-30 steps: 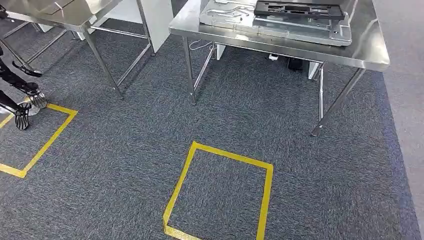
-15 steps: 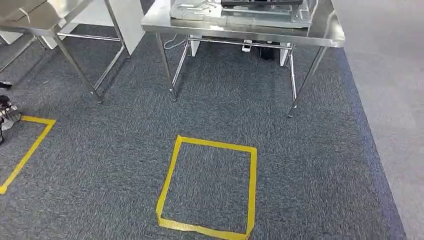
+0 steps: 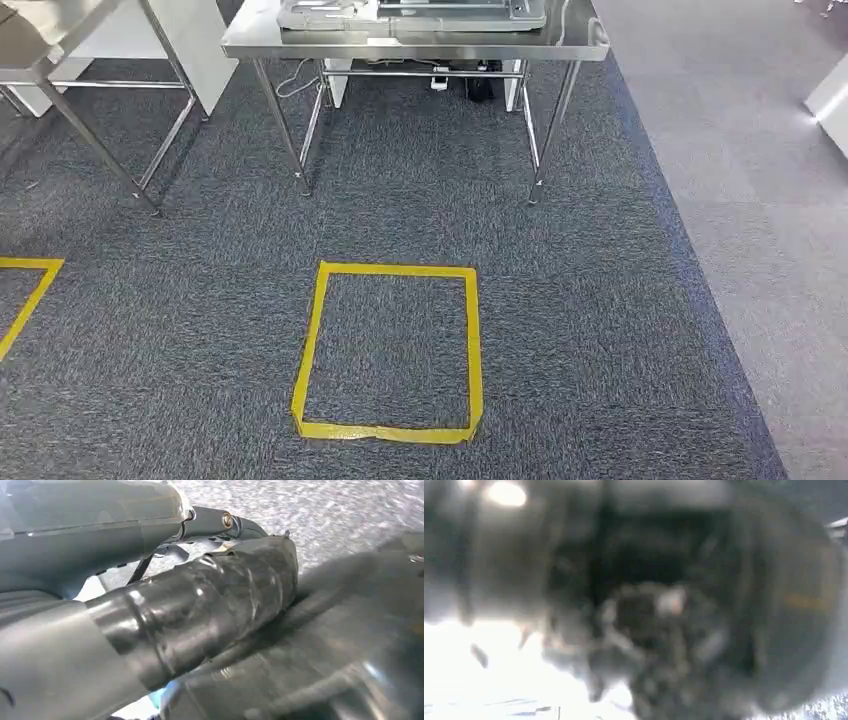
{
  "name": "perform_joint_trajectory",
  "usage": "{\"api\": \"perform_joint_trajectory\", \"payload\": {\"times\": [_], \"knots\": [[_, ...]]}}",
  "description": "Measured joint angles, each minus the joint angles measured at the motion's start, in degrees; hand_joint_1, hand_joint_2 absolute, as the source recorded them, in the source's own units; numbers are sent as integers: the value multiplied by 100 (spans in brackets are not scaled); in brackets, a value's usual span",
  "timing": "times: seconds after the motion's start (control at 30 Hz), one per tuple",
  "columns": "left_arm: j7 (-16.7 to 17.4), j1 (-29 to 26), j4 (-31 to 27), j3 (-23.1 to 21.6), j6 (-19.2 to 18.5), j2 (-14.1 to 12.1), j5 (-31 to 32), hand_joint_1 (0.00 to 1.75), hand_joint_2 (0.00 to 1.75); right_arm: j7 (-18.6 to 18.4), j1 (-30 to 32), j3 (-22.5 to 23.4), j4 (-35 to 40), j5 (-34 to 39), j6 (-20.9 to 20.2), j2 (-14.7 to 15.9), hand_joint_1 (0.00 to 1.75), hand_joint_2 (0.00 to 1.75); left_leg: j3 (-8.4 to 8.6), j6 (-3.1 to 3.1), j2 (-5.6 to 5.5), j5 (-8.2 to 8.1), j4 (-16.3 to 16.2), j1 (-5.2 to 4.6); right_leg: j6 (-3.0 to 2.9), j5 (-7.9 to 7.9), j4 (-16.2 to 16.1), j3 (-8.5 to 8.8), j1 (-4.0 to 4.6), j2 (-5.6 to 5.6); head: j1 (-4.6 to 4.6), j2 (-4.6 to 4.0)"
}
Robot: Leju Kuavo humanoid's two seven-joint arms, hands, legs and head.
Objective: Take the parts from the cabinet and place them on the table.
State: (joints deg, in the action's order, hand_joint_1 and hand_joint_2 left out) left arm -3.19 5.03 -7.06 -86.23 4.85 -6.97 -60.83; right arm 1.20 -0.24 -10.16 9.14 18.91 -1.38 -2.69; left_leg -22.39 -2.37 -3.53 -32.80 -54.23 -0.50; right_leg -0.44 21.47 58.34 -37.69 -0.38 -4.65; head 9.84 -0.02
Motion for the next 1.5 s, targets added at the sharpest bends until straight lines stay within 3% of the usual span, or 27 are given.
{"api": "perform_joint_trajectory", "payload": {"times": [0.07, 0.17, 0.23, 0.27, 0.33, 0.37, 0.4, 0.43, 0.47, 0.57, 0.63, 0.7, 0.73, 0.8, 0.87, 0.93, 0.97, 1.07, 1.1, 1.17, 1.2, 1.23, 1.27, 1.3, 1.37, 1.43, 1.5], "knots": [[0, 14, -4, -2, -4, 22, -2, 0, 0, -2, 29, -7, -18, 0, 15, 13, 0, 0, -57, -39, 164, 209, 142, 110, 73, -117, -46, -46, 30, -76, -4, 0], [-2, 15, -4, -2, -13, 26, 0, 0, 0, 0, 4, -26, -11, 2, 37, 20, 0, 0, -304, -113, 408, 398, 114, 55, 122, 941, 719, -250, 12, 346, -11, 0], [-78, -22, -4, -11, 26, 26, 119, 0, 0, 4, 13, -33, -11, 13, 94, 37, 0, 0, -515, -108, 574, 488, 16, 48, 185, 1278, 1507, -353, -44, 411, -11, 0], [-144, -8, -7, -54, 124, 80, 266, 0, 0, 7, 13, -33, -11, 39, 138, 37, 0, 0, -645, -92, 651, 530, -60, 53, 233, 1145, 1720, -318, -87, 430, -9, 0], [-149, 45, -7, -107, 271, 217, 396, 0, 0, 11, 10, -33, -11, 79, 177, 37, 0, 0, -899, -41, 767, 591, -235, 68, 310, 664, 1456, 69, -168, 485, -11, 0], [-118, 60, -18, -120, 335, 276, 424, 0, 0, 26, 3, -33, -9, 81, 173, 37, 0, 0, -1018, -12, 815, 610, -329, 84, 340, 578, 1080, 398, -197, 552, -9, 0], [-78, 110, -42, -136, 389, 308, 446, 0, 0, 33, -13, -33, -4, 79, 164, 37, 0, 0, -1093, 17, 850, 625, -441, 75, 365, 757, 596, 780, -216, 720, -9, 0], [-53, 102, -52, -142, 420, 332, 459, 0, 0, 33, -26, -33, 11, 79, 157, 35, 0, 0, -1174, 60, 867, 631, -527, 71, 363, 1013, 123, 1030, -135, 821, -11, 0], [-42, 105, -61, -144, 437, 336, 479, 0, 0, 37, -24, -33, 11, 79, 157, 35, 0, 0, -1184, 101, 926, 655, -540, 52, 240, 1052, 111, 1017, -125, 789, 4, 0], [-28, 119, -85, -149, 446, 345, 492, 0, 0, 35, 28, -33, 2, 79, 157, 37, 0, 0, -1214, 247, 999, 768, -517, 102, 33, 900, 73, 825, -114, 674, 0, 0], [-35, 125, -90, -151, 446, 345, 492, 0, 0, 37, -15, -33, 2, 81, 157, 37, 0, 0, -1332, 321, 563, 191, -792, 109, -64, 746, 70, 650, -117, 627, 0, 0], [-37, 119, -92, -155, 444, 345, 492, 0, 0, 33, -14, -33, 2, 79, 155, 35, 0, 0, -1453, 293, 402, -537, -1500, 108, -119, 589, 72, 442, -68, 544, 2, 0], [-46, 121, -94, -157, 442, 348, 488, 0, 0, 33, -13, -33, 2, 79, 153, 37, 0, 0, -1468, 261, 387, -699, -1878, 97, -127, 500, 79, 327, -41, 472, 2, 0], [-52, 127, -105, -162, 439, 350, 483, 0, 0, 33, -5, -33, 2, 79, 153, 37, 0, 0, -1301, 198, 376, -419, -2080, 69, -121, 339, 100, 142, -18, 345, 2, 0], [-52, 134, -105, -177, 420, 350, 477, 0, 0, 35, -6, -33, 2, 79, 153, 37, 0, 0, -738, 114, 301, 62, -1471, 41, -106, 188, 120, -43, -6, 209, 2, 0], [-52, 126, -105, -190, 404, 339, 477, 0, 0, 39, -27, -33, 9, 77, 131, 11, 0, 0, 59, -11, -32, -63, -358, -7, -63, 57, 132, -138, 20, 84, 2, 0], [-55, 119, -107, -195, 391, 339, 477, 0, 0, 39, -24, -33, 9, 76, 133, 11, 0, 0, 254, -15, -21, -184, 60, -8, -34, -20, 124, -165, 23, 28, 2, 0], [-113, 127, -142, -210, 374, 371, 433, 0, 0, 39, 23, -35, 0, 61, 138, 13, 0, 0, 133, -29, 119, -62, 86, -26, 90, -266, -13, -198, 45, -124, 0, 0], [-190, 131, -153, -210, 376, 378, 396, 0, 0, 41, 27, -35, -13, 61, 149, 26, 0, 0, 81, -56, 251, 35, 109, 24, 76, -183, 28, -238, 11, -33, 2, 0], [-295, 82, -168, -208, 380, 387, 370, 0, 0, 74, 8, -42, -9, 44, 166, 26, 0, 0, -38, -162, 363, 148, 124, 16, 96, 582, 522, -369, -5, 295, -2, 0], [-319, 55, -170, -208, 378, 389, 350, 0, 0, 105, 17, -50, -9, 18, 179, 26, 0, 0, -94, -148, 436, 192, 117, 14, 126, 895, 916, -444, -15, 368, -4, 0], [-326, 42, -170, -208, 367, 387, 317, 0, 0, 129, 26, -66, -9, -35, 217, 26, 0, 0, -169, -140, 527, 239, 101, 15, 169, 1058, 1387, -537, -36, 402, -4, 0], [-326, 38, -170, -205, 358, 387, 293, 0, 0, 127, 27, -85, -9, -81, 269, 26, 0, 0, -250, -128, 605, 276, 75, 14, 203, 990, 1718, -586, -59, 418, -4, 0], [-319, 37, -170, -203, 354, 387, 273, 0, 0, 127, 28, -107, -9, -118, 297, 26, 0, 0, -333, -104, 682, 307, 36, 15, 233, 760, 1855, -542, -82, 436, -2, 0], [-293, 37, -170, -203, 363, 387, 273, 0, 0, 125, 27, -138, -9, -131, 286, 26, 0, 0, -473, -66, 834, 329, -51, 21, 262, 392, 1417, -80, -126, 518, -4, 0], [-267, 50, -170, -201, 372, 380, 273, 0, 0, 111, 10, -138, 2, -129, 258, 28, 0, 0, -565, -4, 938, 312, -166, -3, 250, 629, 345, 771, -115, 887, -4, 0], [-249, 45, -170, -197, 374, 380, 273, 0, 0, 109, 24, -162, 0, -129, 258, 31, 0, 0, -566, 68, 1048, 315, -263, -17, 124, 837, 15, 873, -59, 871, 2, 0]]}}
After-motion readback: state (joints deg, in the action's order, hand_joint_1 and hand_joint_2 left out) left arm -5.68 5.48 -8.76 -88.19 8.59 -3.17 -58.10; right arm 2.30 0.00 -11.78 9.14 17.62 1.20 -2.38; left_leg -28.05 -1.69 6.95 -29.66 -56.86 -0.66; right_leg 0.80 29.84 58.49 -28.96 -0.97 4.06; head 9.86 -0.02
